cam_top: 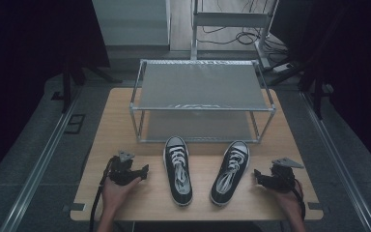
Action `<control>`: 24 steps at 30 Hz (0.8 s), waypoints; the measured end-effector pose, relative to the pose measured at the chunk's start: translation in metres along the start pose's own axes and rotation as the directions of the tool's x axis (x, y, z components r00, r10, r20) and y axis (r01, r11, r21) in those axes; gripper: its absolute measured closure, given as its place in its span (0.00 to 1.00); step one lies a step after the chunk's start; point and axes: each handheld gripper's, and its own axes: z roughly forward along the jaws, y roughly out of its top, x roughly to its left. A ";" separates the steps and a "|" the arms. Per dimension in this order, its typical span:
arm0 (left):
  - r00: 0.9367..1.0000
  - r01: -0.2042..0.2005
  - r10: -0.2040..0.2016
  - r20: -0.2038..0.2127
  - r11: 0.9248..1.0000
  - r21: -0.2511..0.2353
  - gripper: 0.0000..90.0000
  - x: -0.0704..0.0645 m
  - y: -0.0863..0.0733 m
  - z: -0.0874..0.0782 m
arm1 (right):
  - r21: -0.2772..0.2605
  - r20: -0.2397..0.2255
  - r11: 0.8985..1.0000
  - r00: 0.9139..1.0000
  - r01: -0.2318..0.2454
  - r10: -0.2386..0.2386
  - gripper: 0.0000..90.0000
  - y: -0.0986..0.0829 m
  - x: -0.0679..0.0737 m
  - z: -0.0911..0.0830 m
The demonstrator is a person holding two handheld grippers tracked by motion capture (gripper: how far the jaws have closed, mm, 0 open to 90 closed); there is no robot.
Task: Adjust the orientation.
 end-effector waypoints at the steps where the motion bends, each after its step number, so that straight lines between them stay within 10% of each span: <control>1: 0.999 0.017 -0.017 0.033 1.000 -0.008 0.27 0.000 0.001 -0.003 | -0.006 -0.008 1.000 1.000 0.001 -0.001 0.32 0.000 0.000 -0.002; 11: 0.991 -0.011 0.014 0.131 1.000 -0.027 0.27 -0.015 0.003 -0.026 | -0.149 -0.192 0.987 0.977 0.062 -0.091 0.86 0.020 0.025 -0.054; 19: 0.985 -0.007 0.014 0.173 0.999 -0.041 0.27 -0.023 0.006 -0.037 | -0.263 -0.408 0.956 0.883 0.131 -0.233 1.00 0.040 0.083 -0.093; 20: 0.985 -0.007 0.014 0.173 0.999 -0.041 0.28 -0.023 0.006 -0.037 | -0.263 -0.408 0.956 0.883 0.131 -0.233 1.00 0.040 0.083 -0.093; 21: 0.985 -0.009 0.017 0.174 0.999 -0.042 0.28 -0.024 0.006 -0.037 | -0.268 -0.445 0.951 0.856 0.153 -0.264 1.00 0.041 0.098 -0.093; 24: 0.981 -0.010 0.016 0.191 0.999 -0.031 0.27 -0.027 0.005 -0.036 | -0.257 -0.482 0.947 0.823 0.194 -0.299 1.00 0.040 0.120 -0.089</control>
